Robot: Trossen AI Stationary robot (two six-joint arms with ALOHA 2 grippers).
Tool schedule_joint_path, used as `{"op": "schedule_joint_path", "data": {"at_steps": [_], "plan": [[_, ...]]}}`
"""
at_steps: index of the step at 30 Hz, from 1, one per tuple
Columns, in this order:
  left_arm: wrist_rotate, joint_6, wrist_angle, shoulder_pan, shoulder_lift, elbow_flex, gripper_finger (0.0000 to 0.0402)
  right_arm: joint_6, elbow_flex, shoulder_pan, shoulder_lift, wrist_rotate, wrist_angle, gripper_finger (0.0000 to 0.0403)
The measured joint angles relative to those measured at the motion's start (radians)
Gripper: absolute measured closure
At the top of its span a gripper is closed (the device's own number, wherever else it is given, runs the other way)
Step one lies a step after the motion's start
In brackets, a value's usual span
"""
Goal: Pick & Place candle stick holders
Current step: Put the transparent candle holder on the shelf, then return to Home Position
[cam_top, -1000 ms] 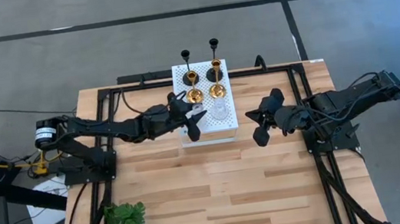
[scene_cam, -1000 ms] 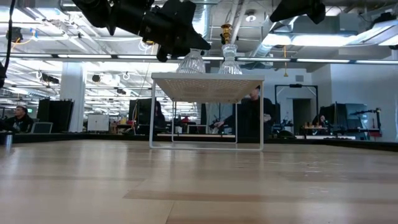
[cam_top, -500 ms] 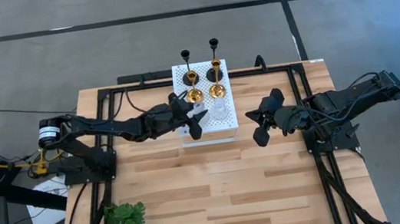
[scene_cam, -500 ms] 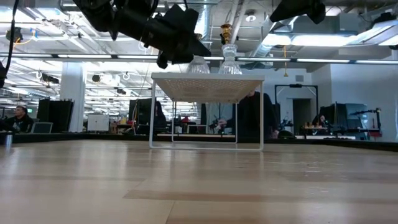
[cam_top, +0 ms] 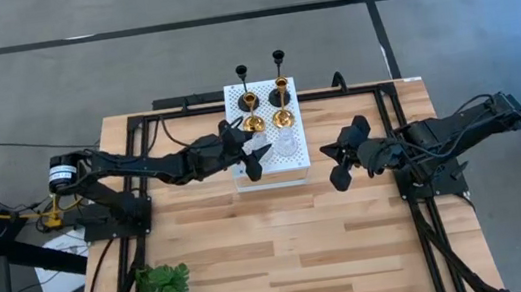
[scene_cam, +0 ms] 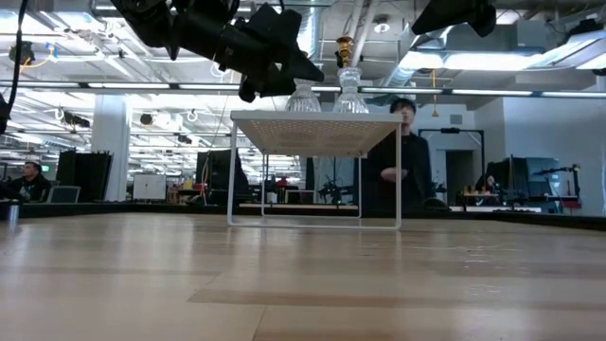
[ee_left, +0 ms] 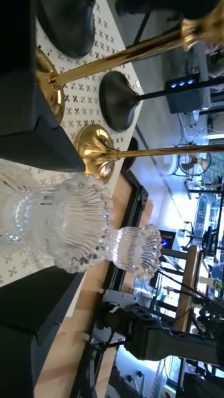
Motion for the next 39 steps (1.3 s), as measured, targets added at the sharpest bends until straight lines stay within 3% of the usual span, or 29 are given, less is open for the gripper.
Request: {"op": "schedule_joint_path", "data": {"at_steps": [9, 23, 30, 39], "plan": [[0.0, 0.0, -0.005, 0.0, 0.0, 0.0, 0.0147, 0.0, 0.0, 0.0, 0.0, 0.0, -0.001, 0.0403], [0.001, -0.001, -0.043, 0.0, -0.024, -0.001, 0.0076, 0.0, 0.0, 0.0, 0.0, -0.008, -0.007, 0.0403], [0.01, -0.005, -0.202, -0.017, -0.153, -0.002, 0.0064, 0.025, 0.0, 0.001, 0.0, -0.024, -0.055, 0.0403], [0.011, -0.005, -0.282, -0.113, -0.347, -0.002, 0.0065, 0.032, 0.0, 0.001, 0.0, -0.026, -0.072, 0.0403]]}}
